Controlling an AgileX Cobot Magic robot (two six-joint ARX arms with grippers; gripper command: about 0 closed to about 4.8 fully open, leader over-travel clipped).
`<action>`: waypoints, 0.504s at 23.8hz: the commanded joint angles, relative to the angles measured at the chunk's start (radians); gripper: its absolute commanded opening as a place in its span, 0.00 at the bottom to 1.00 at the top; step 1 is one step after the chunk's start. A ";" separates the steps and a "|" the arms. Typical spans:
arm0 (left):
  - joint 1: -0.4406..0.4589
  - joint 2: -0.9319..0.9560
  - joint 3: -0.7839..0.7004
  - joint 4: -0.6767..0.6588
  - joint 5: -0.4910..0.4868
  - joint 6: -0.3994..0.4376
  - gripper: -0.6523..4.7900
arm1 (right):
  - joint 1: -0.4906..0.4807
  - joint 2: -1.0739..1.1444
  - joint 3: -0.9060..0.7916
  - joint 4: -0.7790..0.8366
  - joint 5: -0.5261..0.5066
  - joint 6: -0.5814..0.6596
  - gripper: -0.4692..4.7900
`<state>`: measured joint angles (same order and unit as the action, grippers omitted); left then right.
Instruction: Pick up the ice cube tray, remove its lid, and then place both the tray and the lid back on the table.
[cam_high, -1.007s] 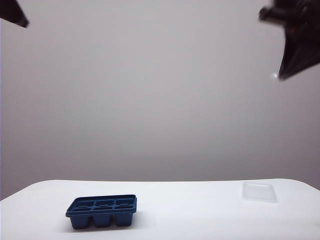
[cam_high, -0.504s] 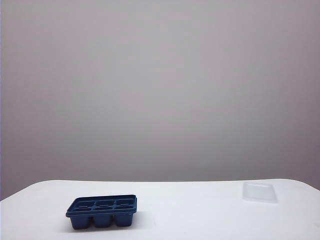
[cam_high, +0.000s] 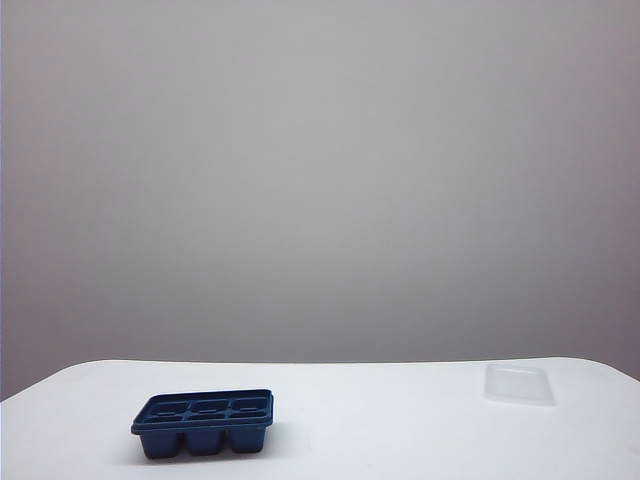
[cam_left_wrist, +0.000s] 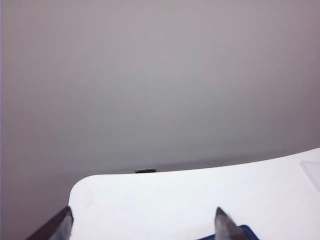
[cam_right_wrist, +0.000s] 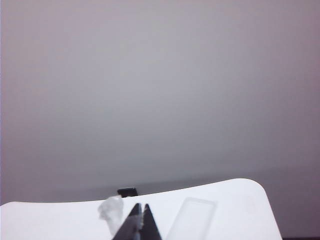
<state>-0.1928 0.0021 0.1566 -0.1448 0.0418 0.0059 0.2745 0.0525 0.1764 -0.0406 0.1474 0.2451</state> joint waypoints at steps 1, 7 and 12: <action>0.001 -0.001 -0.019 0.023 -0.006 0.030 0.74 | 0.002 -0.051 -0.044 0.023 0.011 0.006 0.08; 0.005 -0.002 -0.051 0.012 -0.046 0.048 0.58 | 0.000 -0.051 -0.107 -0.015 0.011 -0.016 0.08; 0.005 -0.002 -0.078 0.032 -0.049 0.047 0.24 | 0.003 -0.050 -0.175 -0.087 0.064 0.057 0.08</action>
<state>-0.1898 0.0013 0.0799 -0.1337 -0.0044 0.0525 0.2752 0.0032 0.0071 -0.1081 0.1822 0.2951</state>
